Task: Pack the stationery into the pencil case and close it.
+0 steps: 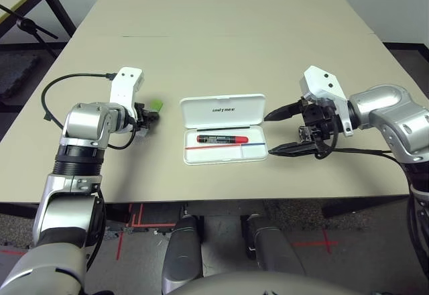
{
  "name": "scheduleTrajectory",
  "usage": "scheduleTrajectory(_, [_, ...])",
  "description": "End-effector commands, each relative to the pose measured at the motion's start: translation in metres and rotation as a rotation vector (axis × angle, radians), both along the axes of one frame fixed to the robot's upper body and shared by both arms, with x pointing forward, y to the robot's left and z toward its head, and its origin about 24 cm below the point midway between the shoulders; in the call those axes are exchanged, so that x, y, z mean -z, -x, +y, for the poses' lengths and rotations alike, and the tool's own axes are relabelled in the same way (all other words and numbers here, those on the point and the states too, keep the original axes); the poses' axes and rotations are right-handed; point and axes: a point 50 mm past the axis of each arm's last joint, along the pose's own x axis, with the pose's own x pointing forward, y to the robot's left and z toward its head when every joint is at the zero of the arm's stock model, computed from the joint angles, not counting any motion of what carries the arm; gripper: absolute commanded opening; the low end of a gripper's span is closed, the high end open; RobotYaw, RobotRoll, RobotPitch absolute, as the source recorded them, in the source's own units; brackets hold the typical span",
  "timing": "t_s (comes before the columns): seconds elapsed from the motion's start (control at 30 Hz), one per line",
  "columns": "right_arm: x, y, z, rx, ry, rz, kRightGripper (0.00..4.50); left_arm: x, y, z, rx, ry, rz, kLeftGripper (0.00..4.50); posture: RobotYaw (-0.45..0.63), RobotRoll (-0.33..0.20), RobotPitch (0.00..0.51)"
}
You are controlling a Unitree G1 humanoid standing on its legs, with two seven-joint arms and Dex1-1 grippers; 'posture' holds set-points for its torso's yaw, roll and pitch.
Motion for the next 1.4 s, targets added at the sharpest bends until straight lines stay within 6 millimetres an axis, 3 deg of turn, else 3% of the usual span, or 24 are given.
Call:
scheduleTrajectory(0.03, [0.001,-0.001,0.002,-0.010,0.005,-0.006,4.50,0.005,0.009,0.016,0.004,-0.083,0.024,1.08,-0.01,0.000,0.139])
scheduleTrajectory(0.13, [0.001,-0.002,0.002,-0.012,0.008,-0.009,4.50,0.007,0.017,0.033,0.077,-0.209,0.006,1.08,0.00,0.000,0.138])
scheduleTrajectory(0.33, [0.000,-0.004,0.004,-0.018,-0.007,-0.012,4.50,-0.005,0.043,0.035,0.518,-0.234,-0.103,1.08,0.00,0.000,0.141])
scheduleTrajectory(0.57, [-0.003,-0.006,0.006,-0.020,-0.027,-0.016,4.50,-0.024,0.074,0.040,0.874,-0.219,-0.133,1.08,0.01,0.000,0.140])
scheduleTrajectory(0.73, [-0.006,-0.006,0.004,-0.018,-0.027,-0.012,4.50,-0.034,0.090,0.040,0.959,-0.191,-0.078,1.08,0.01,0.000,0.138])
scheduleTrajectory(0.93, [-0.005,-0.008,0.004,-0.019,-0.019,-0.007,4.50,-0.043,0.079,0.005,1.023,-0.169,-0.152,1.08,0.02,0.000,0.134])
scheduleTrajectory(1.17, [-0.005,-0.010,0.003,-0.010,-0.006,-0.012,4.50,-0.037,0.073,-0.049,1.149,-0.132,-0.153,1.08,0.01,0.000,0.130])
scheduleTrajectory(1.4, [-0.004,-0.009,0.000,0.006,0.000,-0.013,4.50,-0.037,0.067,-0.078,1.197,-0.123,-0.147,1.08,-0.01,0.000,0.128])
